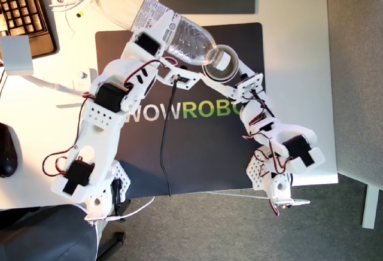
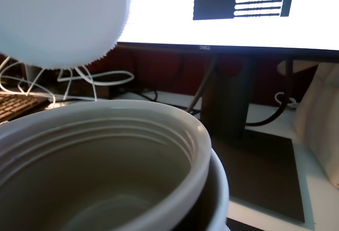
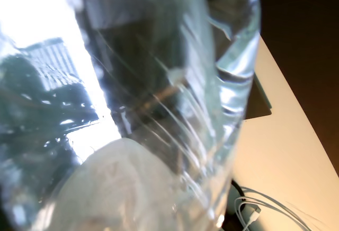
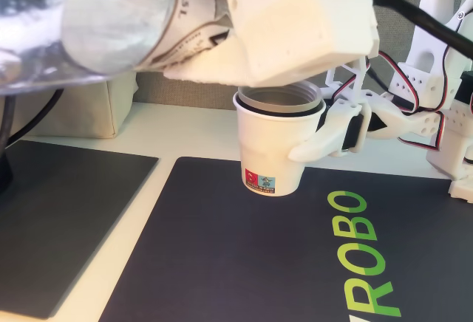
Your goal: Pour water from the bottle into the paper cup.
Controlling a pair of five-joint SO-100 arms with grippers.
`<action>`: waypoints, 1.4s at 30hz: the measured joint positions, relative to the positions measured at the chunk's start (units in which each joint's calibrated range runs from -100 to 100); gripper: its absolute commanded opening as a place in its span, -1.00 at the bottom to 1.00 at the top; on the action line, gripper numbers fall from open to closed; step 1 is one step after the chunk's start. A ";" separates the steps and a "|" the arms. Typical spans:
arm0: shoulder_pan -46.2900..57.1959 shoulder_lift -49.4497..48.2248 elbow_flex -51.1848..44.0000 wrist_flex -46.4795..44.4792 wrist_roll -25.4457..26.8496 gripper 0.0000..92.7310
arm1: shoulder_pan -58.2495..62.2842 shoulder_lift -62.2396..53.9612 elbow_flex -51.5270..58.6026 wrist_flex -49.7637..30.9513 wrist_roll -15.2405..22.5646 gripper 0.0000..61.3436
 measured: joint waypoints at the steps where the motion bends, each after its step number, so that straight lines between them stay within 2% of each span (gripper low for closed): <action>1: 0.00 0.00 0.00 0.00 0.00 -1.00 | 0.00 0.00 -0.09 0.00 0.00 -0.49; 42: 0.00 0.00 0.00 0.00 0.00 -1.00 | 2.80 0.00 -0.27 0.08 -0.34 -0.49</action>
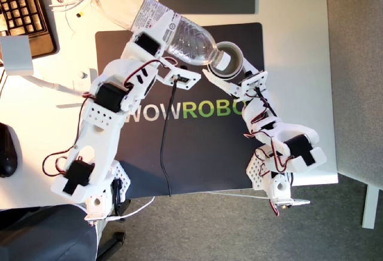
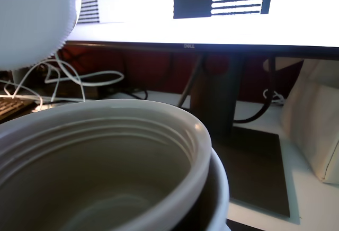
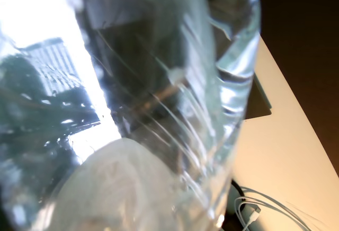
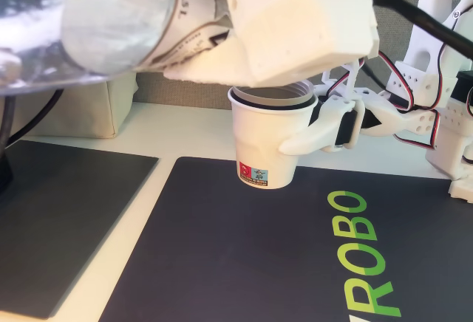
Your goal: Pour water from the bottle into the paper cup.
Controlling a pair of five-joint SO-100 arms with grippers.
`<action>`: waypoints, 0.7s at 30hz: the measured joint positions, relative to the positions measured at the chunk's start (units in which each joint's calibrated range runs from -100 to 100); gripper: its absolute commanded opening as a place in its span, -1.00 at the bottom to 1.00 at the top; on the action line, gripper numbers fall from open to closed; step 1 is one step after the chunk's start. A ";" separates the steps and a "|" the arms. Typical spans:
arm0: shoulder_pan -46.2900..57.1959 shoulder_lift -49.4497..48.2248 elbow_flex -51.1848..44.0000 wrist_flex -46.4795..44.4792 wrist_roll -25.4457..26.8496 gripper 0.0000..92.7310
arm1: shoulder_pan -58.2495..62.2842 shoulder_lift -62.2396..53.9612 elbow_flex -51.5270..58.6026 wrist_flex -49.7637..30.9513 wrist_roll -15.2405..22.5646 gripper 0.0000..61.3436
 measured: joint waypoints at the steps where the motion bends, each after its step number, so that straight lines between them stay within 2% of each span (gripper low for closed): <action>1: 0.00 0.00 0.00 0.00 0.00 -1.00 | 0.00 0.00 0.00 0.00 0.00 -0.49; 21: -0.28 0.00 0.00 0.00 -0.68 -1.00 | 0.00 0.00 0.36 -0.73 -0.24 -0.51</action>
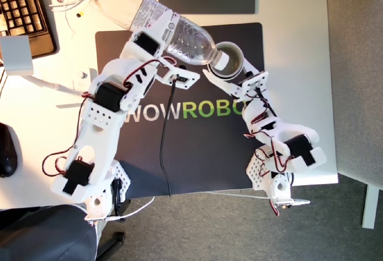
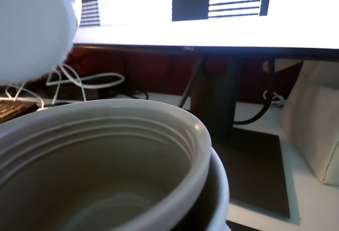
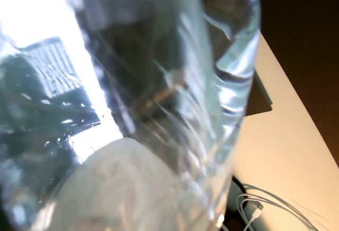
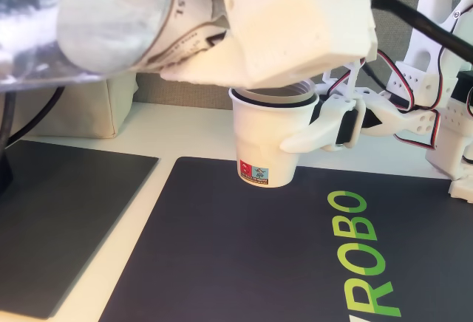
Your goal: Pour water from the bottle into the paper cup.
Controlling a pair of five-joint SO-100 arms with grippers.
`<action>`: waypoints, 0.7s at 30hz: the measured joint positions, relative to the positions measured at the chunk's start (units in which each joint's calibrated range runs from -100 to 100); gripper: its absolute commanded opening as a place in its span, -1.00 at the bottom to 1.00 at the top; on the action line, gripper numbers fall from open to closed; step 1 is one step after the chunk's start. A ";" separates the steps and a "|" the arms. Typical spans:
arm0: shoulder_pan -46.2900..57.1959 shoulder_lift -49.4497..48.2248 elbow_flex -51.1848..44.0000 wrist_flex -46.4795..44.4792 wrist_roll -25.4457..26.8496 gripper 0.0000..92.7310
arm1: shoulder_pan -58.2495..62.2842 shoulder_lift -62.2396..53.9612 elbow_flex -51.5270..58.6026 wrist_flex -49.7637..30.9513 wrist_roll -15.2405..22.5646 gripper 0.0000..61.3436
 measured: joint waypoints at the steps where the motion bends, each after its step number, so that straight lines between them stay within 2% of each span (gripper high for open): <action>1: 0.00 0.00 0.00 0.00 0.00 -1.00 | 0.00 0.00 0.54 -0.57 0.00 -0.51; 10: 0.00 0.00 0.00 0.00 -0.39 -1.00 | -1.90 0.00 4.95 -4.70 -0.49 -0.51; 21: 0.00 0.00 0.00 0.00 -1.32 -1.00 | -2.60 0.00 5.67 -5.03 -0.49 -0.51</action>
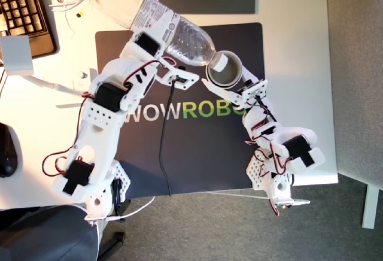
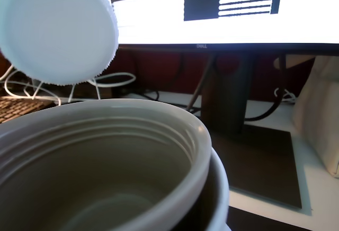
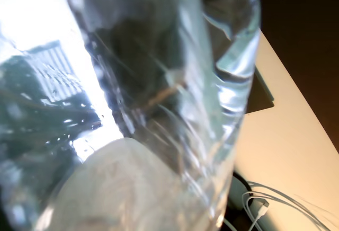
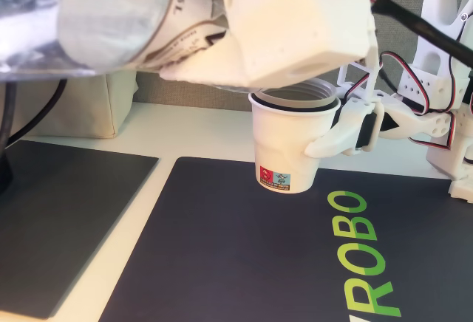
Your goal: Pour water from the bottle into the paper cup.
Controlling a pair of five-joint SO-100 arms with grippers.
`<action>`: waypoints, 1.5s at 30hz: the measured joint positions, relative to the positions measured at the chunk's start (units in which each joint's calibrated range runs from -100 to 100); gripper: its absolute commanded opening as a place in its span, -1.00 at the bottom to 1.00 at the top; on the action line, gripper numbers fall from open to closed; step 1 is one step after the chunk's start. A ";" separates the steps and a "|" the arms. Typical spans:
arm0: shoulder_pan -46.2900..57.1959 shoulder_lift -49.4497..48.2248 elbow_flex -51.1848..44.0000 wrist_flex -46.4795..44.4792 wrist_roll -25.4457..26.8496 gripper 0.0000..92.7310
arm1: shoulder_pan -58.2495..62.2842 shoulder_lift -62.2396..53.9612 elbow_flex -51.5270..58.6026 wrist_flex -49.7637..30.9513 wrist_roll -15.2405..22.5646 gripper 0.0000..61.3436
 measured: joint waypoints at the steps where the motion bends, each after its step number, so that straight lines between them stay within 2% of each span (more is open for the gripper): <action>1: 0.00 0.00 0.00 0.00 -0.15 -1.00 | 0.00 0.00 0.00 0.00 0.00 -0.51; 30: 1.11 0.00 0.18 -0.16 -0.63 -1.00 | -3.20 -0.09 1.98 -1.38 0.00 -0.51; 35: 1.11 0.00 3.26 -0.81 -0.63 -1.00 | -3.20 -0.09 1.98 -1.38 0.00 -0.51; 45: 1.20 0.09 3.53 -1.14 -0.63 -1.00 | -3.20 -0.09 1.98 -1.38 0.00 -0.51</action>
